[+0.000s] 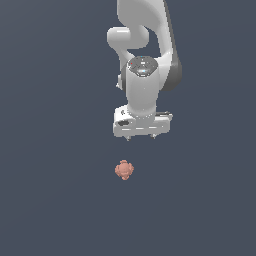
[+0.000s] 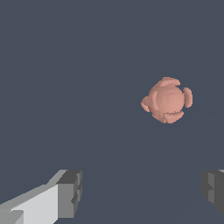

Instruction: Pick up the object and move it to a goal position.

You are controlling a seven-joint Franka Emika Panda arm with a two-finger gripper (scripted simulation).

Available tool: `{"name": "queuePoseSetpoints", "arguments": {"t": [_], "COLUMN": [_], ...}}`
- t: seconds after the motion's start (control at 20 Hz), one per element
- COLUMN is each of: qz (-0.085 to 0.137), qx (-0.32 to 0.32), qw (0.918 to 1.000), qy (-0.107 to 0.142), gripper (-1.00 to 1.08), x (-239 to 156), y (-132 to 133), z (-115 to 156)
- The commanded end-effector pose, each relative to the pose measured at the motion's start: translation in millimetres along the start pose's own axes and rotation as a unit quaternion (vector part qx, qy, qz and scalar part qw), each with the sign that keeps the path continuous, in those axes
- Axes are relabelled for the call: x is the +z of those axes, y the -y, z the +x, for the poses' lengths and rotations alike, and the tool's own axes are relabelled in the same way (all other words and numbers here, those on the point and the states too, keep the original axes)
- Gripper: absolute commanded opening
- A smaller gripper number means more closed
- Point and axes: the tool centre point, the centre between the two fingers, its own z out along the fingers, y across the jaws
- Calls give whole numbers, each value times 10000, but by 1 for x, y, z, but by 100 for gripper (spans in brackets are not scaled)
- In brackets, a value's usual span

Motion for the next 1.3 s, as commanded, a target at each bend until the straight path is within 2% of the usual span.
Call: {"name": "queuePoseSetpoints", "arguments": {"t": [0.0, 0.35, 0.7, 0.9, 1.25], "qz": [1, -10, -48, -94, -207], "qx": [19, 353, 1051, 1613, 2578], "qw": [10000, 9994, 9944, 9868, 9659], "qy": [0, 15, 44, 61, 73], "gripper": [100, 100, 100, 100, 100], "x": [0, 8, 24, 38, 63], "y": [0, -7, -22, -34, -56], "z": [0, 8, 24, 36, 55]}}
